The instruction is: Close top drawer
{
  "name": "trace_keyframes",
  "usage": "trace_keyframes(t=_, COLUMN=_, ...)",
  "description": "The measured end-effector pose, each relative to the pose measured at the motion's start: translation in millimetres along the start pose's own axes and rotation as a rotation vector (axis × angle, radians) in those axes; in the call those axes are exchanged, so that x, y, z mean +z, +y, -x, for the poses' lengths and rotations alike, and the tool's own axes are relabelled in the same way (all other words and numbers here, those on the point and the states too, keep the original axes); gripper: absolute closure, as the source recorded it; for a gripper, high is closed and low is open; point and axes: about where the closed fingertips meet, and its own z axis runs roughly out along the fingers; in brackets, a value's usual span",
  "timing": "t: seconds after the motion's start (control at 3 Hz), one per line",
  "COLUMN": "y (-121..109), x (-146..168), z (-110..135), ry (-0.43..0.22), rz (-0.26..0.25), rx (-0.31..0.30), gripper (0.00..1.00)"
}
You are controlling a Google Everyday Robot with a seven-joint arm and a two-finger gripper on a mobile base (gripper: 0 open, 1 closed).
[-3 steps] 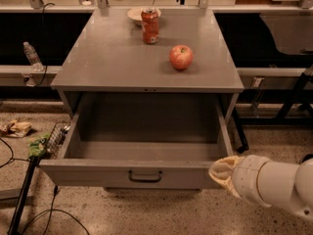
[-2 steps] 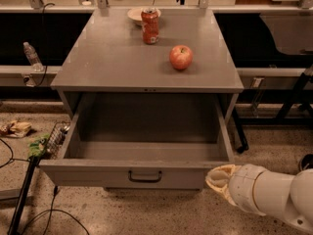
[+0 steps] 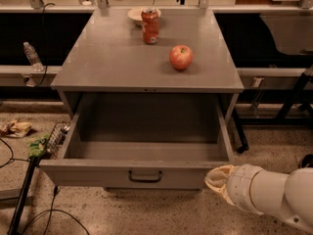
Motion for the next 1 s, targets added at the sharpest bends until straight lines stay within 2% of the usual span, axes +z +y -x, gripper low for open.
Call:
trace_keyframes(t=0.33, y=4.1, x=25.6, z=-3.5, ry=-0.046, rz=0.006, rx=-0.060, gripper=1.00)
trace_keyframes(t=0.67, y=8.3, x=47.8, z=-7.4, ry=-0.069, rz=0.034, rx=-0.156, gripper=1.00)
trace_keyframes(t=1.0, y=-3.4, x=71.1, z=-1.1, ry=-0.096, rz=0.003, rx=-0.251, gripper=1.00)
